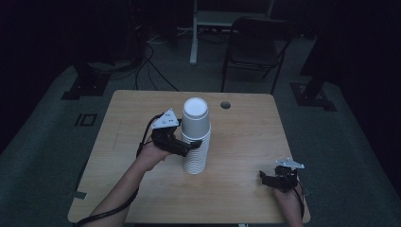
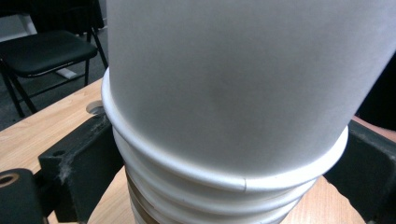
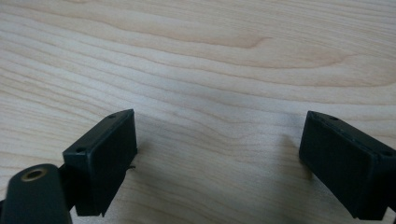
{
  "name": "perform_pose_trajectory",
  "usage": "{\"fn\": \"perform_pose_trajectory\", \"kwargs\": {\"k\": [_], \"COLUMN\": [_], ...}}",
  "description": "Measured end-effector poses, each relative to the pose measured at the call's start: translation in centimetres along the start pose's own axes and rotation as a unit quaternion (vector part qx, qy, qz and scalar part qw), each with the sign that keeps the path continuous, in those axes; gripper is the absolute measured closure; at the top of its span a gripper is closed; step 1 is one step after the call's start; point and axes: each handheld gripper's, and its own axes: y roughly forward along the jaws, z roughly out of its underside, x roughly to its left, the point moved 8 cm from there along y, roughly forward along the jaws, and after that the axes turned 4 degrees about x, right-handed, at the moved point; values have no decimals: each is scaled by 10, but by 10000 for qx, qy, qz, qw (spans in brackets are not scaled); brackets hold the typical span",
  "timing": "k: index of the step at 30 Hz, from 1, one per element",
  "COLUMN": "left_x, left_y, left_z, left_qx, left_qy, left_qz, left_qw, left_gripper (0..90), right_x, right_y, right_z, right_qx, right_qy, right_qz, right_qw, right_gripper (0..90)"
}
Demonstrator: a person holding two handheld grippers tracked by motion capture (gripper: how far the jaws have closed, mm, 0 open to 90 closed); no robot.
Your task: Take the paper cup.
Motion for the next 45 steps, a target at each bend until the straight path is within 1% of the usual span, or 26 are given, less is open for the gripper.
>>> {"fn": "perform_pose_trajectory", "kwargs": {"k": [2,4,6,7,9,11,14,19,23,27,29,33,35,37,38,39,40,41,45], "left_x": [0,0,0,0,0,0,0,0,0,1,1,1,1,1,1,1,1,1,1], "left_y": [0,0,-1,-1,-1,-1,-1,-1,-1,-1,-2,-1,-1,-2,-2,-1,-1,-1,-2], "left_z": [0,-1,0,0,0,0,0,0,0,0,0,0,0,0,0,0,0,0,0], "left_qx": [22,47,54,51,48,43,40,53,69,87,83,91,93,84,78,72,66,62,83], "left_qy": [-8,41,20,54,56,55,63,65,64,80,80,67,73,82,80,76,73,72,79], "left_qz": [-2,6,13,24,17,20,22,28,31,33,37,53,56,49,47,47,46,46,60], "left_qw": [10000,10000,10000,10000,10000,10000,10000,10000,10000,9999,9999,9999,9999,9999,9999,9999,9999,9999,9999], "left_gripper": [53,56,58,60,61,62,63,64,64,65,65,65,65,65,66,66,66,66,66], "right_x": [1,3,4,6,9,12,19,30,41,52,58,70,76,81,85,88,90,94,107], "right_y": [0,-1,-3,-6,-11,-18,-30,-45,-56,-68,-76,-92,-101,-110,-114,-119,-122,-125,-139], "right_z": [-1,-3,-7,-10,-18,-27,-44,-67,-83,-96,-103,-116,-122,-129,-132,-136,-138,-141,-154], "right_qx": [39,27,-39,-75,-186,-329,-569,-841,-1036,-1216,-1305,-1491,-1582,-1657,-1696,-1743,-1760,-1791,-1943], "right_qy": [-4,0,-14,-14,-42,-65,-130,-278,-391,-539,-648,-826,-891,-995,-1042,-1110,-1144,-1204,-1411], "right_qz": [-6,-25,-57,-96,-114,-187,-289,-474,-733,-932,-1026,-1267,-1439,-1521,-1604,-1629,-1659,-1734,-1888], "right_qw": [10000,10000,10000,9999,9998,9993,9979,9949,9911,9867,9840,9772,9728,9693,9668,9648,9636,9609,9522], "right_gripper": [110,110,120,120,120,120,126,128,128,128,129,129,129,129,129,132,133,133,134]}}
